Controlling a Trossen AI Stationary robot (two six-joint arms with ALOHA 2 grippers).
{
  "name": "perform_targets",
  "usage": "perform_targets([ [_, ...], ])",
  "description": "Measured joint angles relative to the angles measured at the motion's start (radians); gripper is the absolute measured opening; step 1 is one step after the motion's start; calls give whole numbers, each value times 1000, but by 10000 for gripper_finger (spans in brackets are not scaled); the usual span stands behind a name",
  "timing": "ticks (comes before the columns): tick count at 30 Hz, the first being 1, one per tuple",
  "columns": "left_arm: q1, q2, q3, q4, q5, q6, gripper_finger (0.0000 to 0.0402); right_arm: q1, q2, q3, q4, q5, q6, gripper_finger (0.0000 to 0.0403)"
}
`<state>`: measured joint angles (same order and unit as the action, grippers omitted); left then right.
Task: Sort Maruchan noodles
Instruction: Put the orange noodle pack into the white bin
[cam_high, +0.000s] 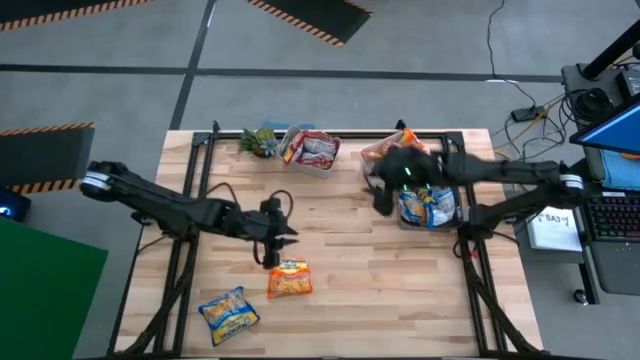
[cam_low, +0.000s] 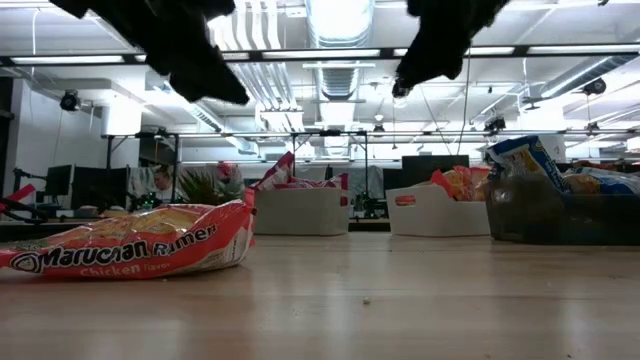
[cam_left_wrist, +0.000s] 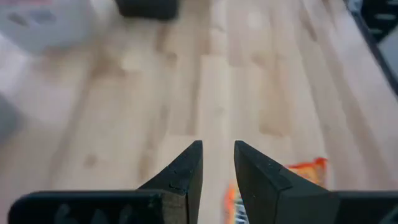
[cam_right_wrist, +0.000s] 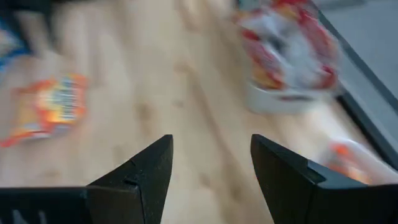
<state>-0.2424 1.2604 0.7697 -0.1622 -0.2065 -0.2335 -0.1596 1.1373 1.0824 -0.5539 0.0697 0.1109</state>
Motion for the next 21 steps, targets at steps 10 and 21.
perform_targets([
  [10, -5, 166, 1, -25, 164, -130, 119, 240, -151, -436, 555, 9, 153, 205],
  [21, -64, 331, 3, -91, 225, -198, 200, 295, -133, -599, 778, 11, 283, 205],
])
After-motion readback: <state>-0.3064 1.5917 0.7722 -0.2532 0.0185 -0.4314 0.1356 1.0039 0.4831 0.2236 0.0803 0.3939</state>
